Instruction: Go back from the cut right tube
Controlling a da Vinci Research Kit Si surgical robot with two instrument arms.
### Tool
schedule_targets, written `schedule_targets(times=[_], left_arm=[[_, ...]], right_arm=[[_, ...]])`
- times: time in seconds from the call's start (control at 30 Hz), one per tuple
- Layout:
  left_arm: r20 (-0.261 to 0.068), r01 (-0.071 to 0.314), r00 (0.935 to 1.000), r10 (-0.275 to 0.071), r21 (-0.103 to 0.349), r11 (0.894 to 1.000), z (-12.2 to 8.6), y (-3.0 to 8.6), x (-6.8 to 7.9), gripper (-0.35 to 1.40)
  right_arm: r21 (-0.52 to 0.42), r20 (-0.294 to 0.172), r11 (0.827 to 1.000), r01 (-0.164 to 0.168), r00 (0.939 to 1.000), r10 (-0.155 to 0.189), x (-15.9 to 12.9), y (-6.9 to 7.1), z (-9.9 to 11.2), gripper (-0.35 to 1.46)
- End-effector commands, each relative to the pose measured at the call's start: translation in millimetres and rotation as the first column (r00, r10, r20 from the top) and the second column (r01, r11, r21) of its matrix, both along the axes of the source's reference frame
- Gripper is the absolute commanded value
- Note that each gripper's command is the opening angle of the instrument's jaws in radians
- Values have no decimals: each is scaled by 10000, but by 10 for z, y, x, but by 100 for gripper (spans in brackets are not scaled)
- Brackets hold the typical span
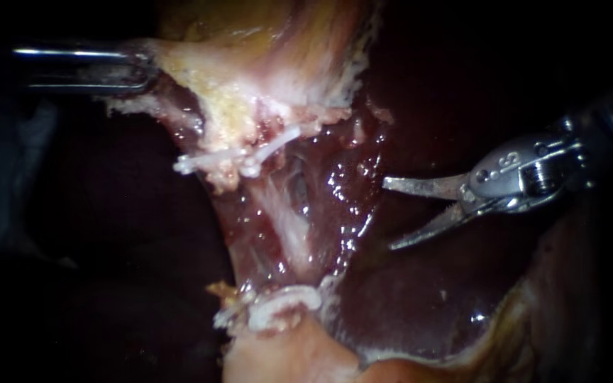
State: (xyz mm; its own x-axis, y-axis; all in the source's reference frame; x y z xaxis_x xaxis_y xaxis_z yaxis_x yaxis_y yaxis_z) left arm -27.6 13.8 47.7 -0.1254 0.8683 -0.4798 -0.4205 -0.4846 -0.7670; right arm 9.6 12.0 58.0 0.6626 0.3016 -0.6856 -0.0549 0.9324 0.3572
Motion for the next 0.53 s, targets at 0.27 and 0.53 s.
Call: schedule_targets(times=[0.27, 0.53], left_arm=[[-41, -97, 9999, 97, -54, 9999, 19, -3, -13, -35], [-41, -97, 9999, 96, -53, 9999, 19, -2, -13, -35]], right_arm=[[3, 2, 10000, -2, 10000, 2, 0, 0, 1, 145], [3, -2, 10000, 3, 10000, -3, -1, 0, 0, 145]])
